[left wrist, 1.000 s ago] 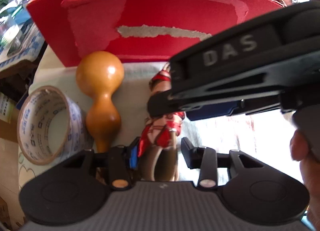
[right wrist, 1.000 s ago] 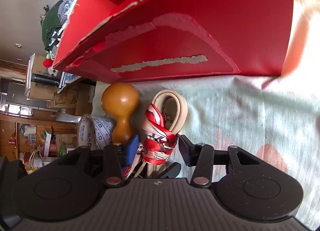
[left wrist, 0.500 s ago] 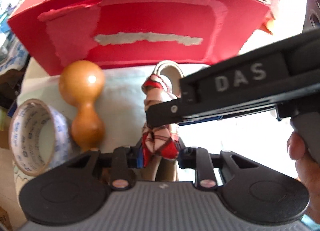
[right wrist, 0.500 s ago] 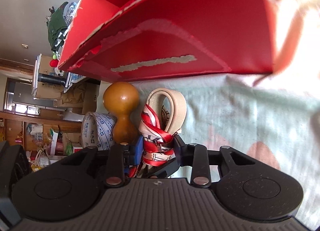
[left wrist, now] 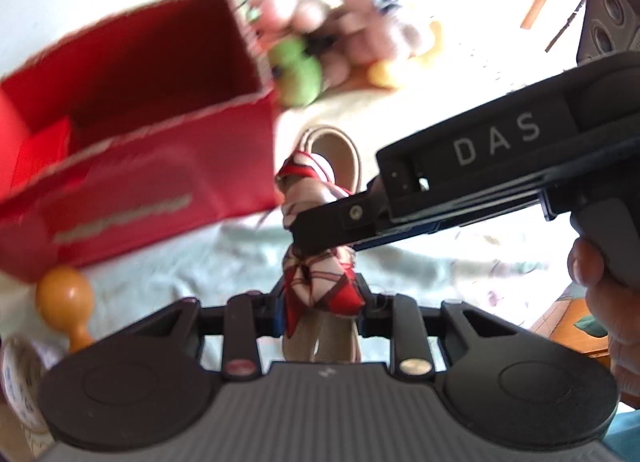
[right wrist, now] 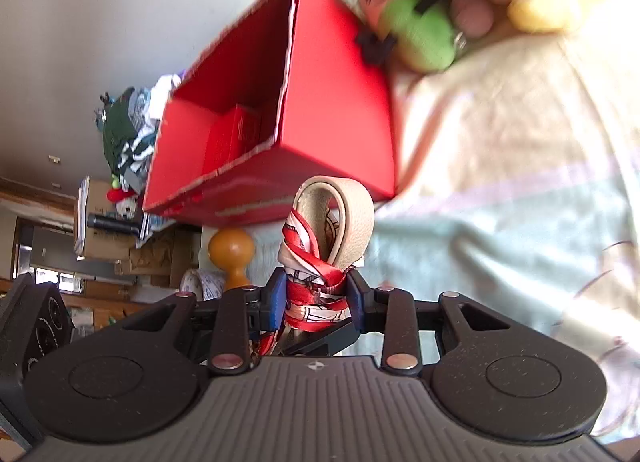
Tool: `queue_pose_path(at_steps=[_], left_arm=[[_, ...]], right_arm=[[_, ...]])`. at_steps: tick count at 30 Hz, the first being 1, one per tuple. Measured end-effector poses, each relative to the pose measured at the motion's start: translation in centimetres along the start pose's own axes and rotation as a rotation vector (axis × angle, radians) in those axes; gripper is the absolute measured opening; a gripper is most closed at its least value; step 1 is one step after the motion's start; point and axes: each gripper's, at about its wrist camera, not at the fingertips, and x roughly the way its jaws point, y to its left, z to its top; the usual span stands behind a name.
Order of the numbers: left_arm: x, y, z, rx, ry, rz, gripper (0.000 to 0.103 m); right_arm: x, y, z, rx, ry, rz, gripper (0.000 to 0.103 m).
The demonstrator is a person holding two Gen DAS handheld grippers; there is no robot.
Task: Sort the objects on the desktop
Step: 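Carry the strap with the right tool and lower it into the red box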
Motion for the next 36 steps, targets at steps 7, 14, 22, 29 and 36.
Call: queue_pose_path(at_steps=[7, 14, 22, 29, 36], left_arm=[[-1.8, -2.1, 4.1, 0.002, -0.102, -0.035, 0.026], [-4.4, 0.0, 7.2, -0.029, -0.224, -0.008, 0.026], [-4.3, 6.7, 9.0, -0.098, -0.235, 0.047, 0.026], [-1.3, 13.2, 9.3, -0.184, -0.132, 0.085, 0.026], [2.5, 17.9, 8.6, -0.303, 0.022, 0.051, 0.030]], right_arm=[[-3.6, 1.8, 2.1, -0.109, -0.113, -0.063, 0.034], [-5.1, 5.5, 5.7, -0.269, -0.210, -0.046, 0.034], [-0.8, 10.9, 8.9, -0.430, -0.221, -0.062, 0.034], [6.3, 13.0, 11.7, -0.447, -0.130, -0.072, 0.034], [12.6, 12.7, 13.5, -0.389, 0.015, -0.127, 0.032]])
